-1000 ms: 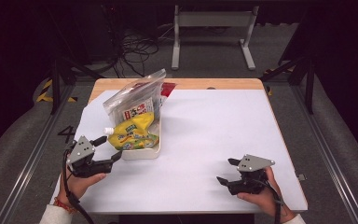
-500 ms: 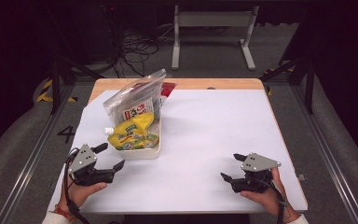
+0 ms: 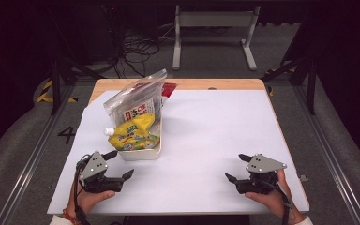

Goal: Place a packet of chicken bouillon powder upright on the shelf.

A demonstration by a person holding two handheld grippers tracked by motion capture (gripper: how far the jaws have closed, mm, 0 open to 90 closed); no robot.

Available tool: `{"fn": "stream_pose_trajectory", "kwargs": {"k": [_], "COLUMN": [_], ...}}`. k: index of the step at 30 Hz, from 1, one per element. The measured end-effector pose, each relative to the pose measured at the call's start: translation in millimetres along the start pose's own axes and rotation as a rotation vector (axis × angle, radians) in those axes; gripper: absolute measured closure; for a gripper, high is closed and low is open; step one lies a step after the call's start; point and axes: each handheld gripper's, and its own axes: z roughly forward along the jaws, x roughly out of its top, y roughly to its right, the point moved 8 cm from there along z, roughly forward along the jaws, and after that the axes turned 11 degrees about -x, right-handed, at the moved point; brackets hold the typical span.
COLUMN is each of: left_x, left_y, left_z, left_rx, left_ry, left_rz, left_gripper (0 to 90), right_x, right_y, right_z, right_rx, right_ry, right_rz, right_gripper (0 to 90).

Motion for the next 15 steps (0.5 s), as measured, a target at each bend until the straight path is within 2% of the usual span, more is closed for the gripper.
{"fn": "stream_pose_trajectory", "kwargs": {"k": [4,7,9,12,15], "left_x": [0.2,-1.3,-3.3,-6.8,-9.6], "left_y": [3.4,9.8,14.9,23.6,27.4], "left_z": [2.8,7.7,13.5,25.4,35.8], "left_rx": [0.006,-0.028,-0.048,-0.094,-0.119], "left_ry": [-0.004,-0.008,-0.027,-0.064,-0.096], "left_rz": [0.01,0.008,0.003,0.007,0.004], "left_gripper": [15.6,14.5,13.7,12.4,10.8], "right_x": [-2.5,-7.0,-10.8,-16.4,-20.8], "right_y": [4.4,7.3,8.0,7.9,8.4], "right_z": [-3.8,-6.8,-7.5,-8.6,-10.7], "right_rx": [-0.012,-0.023,-0.025,-0.031,-0.028], "right_ry": [0.002,0.001,-0.006,-0.016,-0.012], "right_rz": [0.016,0.02,0.027,0.011,0.014], "right_gripper": [20.3,20.1,19.9,19.4,18.7]}}
